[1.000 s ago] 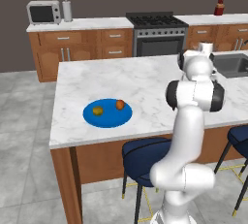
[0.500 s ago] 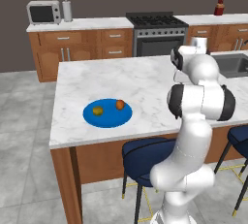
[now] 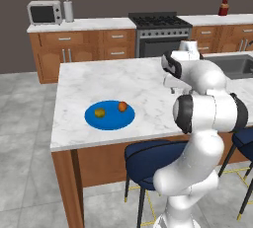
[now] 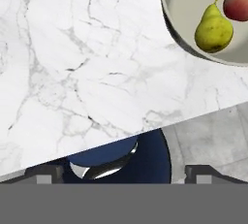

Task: Take the fruits from the plate on the dining counter and place two fruits in each bowl.

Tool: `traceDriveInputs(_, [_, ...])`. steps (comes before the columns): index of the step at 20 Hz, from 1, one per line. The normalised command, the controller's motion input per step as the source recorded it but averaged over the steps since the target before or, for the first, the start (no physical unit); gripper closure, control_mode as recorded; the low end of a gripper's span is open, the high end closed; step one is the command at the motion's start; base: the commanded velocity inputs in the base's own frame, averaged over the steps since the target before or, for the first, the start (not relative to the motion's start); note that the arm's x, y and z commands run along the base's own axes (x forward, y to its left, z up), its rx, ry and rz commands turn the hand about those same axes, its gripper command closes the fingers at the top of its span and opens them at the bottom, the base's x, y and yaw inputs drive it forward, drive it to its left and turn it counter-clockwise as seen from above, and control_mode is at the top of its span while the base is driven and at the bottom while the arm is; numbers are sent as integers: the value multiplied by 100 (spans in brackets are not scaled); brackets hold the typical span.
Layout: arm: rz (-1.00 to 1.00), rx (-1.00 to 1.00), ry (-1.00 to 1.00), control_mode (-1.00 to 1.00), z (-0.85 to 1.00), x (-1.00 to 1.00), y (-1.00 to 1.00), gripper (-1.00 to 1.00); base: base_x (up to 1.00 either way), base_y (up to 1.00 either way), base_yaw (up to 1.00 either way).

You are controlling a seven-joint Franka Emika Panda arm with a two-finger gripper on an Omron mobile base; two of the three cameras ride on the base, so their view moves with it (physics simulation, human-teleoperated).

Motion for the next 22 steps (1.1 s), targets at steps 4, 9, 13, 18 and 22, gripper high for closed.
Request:
traceDriveInputs(4, [0,0,3,-100,0,9,97,-100,0,0,0])
traceDriveInputs(9, [0,0,6,-100,0,14,87,-100,0,0,0])
traceDriveInputs(13, [1,0,6,-100,0,25,64,-100,0,0,0])
traceDriveInputs(18, [5,0,5,-100,0,47,51,-100,0,0,0])
traceDriveInputs(22, [7,0,5,-100,0,49,39,-100,0,0,0])
